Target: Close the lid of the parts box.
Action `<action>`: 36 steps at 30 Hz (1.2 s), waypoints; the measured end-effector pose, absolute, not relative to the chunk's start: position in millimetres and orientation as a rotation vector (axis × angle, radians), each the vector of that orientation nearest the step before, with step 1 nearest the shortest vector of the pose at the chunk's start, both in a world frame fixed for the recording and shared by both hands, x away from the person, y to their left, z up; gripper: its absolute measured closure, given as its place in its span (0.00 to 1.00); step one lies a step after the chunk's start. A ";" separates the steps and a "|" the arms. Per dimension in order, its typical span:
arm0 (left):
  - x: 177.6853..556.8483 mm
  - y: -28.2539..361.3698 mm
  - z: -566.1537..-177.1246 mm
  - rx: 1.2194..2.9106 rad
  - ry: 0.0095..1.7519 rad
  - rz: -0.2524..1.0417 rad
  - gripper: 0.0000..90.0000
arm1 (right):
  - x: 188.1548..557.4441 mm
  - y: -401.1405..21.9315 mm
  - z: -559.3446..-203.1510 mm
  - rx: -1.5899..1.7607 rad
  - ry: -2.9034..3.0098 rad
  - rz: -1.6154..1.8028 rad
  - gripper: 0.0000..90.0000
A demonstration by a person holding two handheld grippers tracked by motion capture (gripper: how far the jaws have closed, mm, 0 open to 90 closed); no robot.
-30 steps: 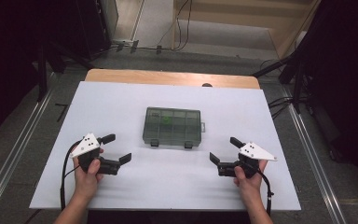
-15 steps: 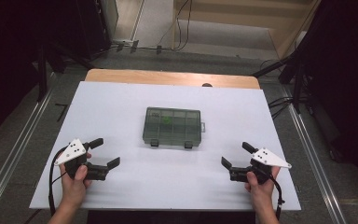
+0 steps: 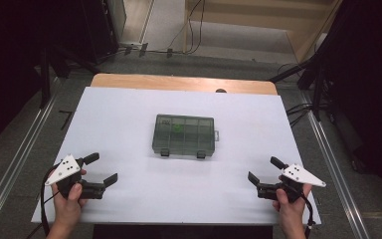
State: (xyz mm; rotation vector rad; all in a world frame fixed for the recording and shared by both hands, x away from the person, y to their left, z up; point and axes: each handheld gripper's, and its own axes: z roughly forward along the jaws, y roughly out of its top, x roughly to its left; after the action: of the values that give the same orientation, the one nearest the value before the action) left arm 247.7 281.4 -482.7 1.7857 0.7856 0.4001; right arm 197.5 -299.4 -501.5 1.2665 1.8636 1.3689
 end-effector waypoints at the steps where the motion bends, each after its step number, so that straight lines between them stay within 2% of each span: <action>1: 246.6 283.0 -482.5 1.780 0.790 0.401 0.00 | 197.3 -301.2 -501.7 1.261 1.861 1.369 0.00; 21: 232.1 326.0 -484.3 1.757 0.858 0.425 0.00 | 184.7 -327.8 -508.1 1.302 1.844 1.331 0.00; 36: 232.9 340.5 -486.7 1.735 0.890 0.434 0.00 | 168.9 -362.8 -512.9 1.350 1.748 1.323 0.00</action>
State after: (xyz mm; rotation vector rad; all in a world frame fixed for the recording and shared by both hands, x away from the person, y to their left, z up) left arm 232.9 340.5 -486.7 1.7350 0.8896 0.4336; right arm 168.9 -362.8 -512.9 1.3495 1.7481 1.3233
